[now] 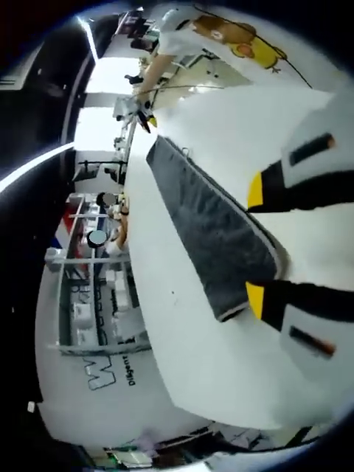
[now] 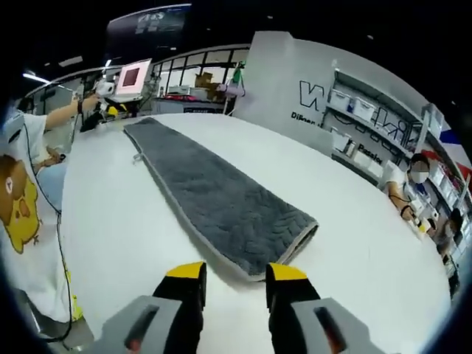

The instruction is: Fold the towel on the table until its edges align and the towel forms a compact rectangular stack.

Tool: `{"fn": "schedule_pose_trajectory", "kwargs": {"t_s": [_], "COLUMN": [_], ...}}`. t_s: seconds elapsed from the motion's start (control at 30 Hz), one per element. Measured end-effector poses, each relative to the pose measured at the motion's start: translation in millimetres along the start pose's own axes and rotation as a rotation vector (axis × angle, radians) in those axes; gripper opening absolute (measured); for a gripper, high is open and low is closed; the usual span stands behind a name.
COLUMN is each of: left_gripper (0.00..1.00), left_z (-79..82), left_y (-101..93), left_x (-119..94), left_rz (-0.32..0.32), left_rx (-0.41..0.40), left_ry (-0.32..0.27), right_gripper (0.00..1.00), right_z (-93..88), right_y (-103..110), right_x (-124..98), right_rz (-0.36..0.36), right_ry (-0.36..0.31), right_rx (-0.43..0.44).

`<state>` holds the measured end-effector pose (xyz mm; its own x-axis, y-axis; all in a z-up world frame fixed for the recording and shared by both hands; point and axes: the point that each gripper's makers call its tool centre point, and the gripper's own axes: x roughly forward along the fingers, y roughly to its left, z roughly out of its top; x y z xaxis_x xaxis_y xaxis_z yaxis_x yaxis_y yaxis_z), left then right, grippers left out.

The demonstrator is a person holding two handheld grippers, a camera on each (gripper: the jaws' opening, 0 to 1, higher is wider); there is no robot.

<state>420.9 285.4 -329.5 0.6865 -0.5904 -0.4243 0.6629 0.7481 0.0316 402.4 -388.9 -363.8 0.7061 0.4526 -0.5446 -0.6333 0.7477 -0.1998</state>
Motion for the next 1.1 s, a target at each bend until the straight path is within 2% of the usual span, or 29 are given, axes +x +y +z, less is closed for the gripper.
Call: {"fn": "schedule_pose_trajectory", "kwargs": {"t_s": [0.07, 0.13, 0.2, 0.27, 0.33, 0.4, 0.47, 0.5, 0.57, 0.63, 0.73, 0.8, 0.9, 1.1], "left_gripper": [0.46, 0.46, 0.50, 0.53, 0.57, 0.68, 0.69, 0.69, 0.73, 0.77, 0.79, 0.86, 0.89, 0.96], "left_z": [-3.7, -7.4, -9.6, -11.2, -11.5, -12.0, -15.6, -21.1, -27.4, -30.6, -39.7, -46.8, -59.9, -73.2], "left_y": [-7.1, -14.1, -22.7, -33.5, -44.8, -52.0, -60.0, -64.7, -76.4, -81.6, -87.1, -89.0, -93.7, -103.6], "left_x": [-6.8, -12.6, -17.2, -22.7, -27.7, -35.2, -38.6, -42.0, -45.1, -46.0, -51.8, -53.3, -53.0, -46.3], "left_rz": [0.016, 0.039, 0.048, 0.066, 0.079, 0.143, 0.149, 0.168, 0.167, 0.168, 0.238, 0.267, 0.283, 0.275], "left_rx": [0.021, -0.003, -0.008, -0.014, -0.048, -0.085, -0.092, -0.143, -0.172, -0.187, -0.179, -0.174, -0.185, -0.192], "left_ry": [-0.012, -0.022, -0.037, -0.056, -0.083, -0.134, -0.148, -0.154, -0.165, -0.160, -0.152, -0.134, -0.101, -0.041], "right_gripper": [0.46, 0.50, 0.56, 0.56, 0.56, 0.58, 0.61, 0.62, 0.63, 0.64, 0.66, 0.67, 0.70, 0.77], "right_z": [5.4, 12.4, 15.5, 16.2, 18.3, 19.3, 21.1, 20.9, 17.1, 14.3, 2.8, -4.7, -17.3, -23.7], "right_y": [8.7, 16.7, 24.0, 27.1, 31.5, 35.4, 38.6, 39.0, 42.6, 43.8, 51.1, 57.6, 69.3, 82.8], "right_x": [-4.0, -9.2, -14.6, -19.2, -24.5, -32.0, -39.1, -41.5, -48.4, -51.0, -56.6, -57.6, -58.1, -58.0], "right_rz": [0.003, -0.007, -0.020, -0.038, -0.058, -0.082, -0.093, -0.098, -0.124, -0.142, -0.182, -0.185, -0.173, -0.155], "right_ry": [-0.037, -0.076, -0.091, -0.093, -0.106, -0.122, -0.149, -0.155, -0.155, -0.150, -0.134, -0.129, -0.116, -0.136], "right_rx": [0.075, 0.111, 0.171, 0.220, 0.233, 0.291, 0.347, 0.359, 0.367, 0.361, 0.366, 0.374, 0.406, 0.460]}}
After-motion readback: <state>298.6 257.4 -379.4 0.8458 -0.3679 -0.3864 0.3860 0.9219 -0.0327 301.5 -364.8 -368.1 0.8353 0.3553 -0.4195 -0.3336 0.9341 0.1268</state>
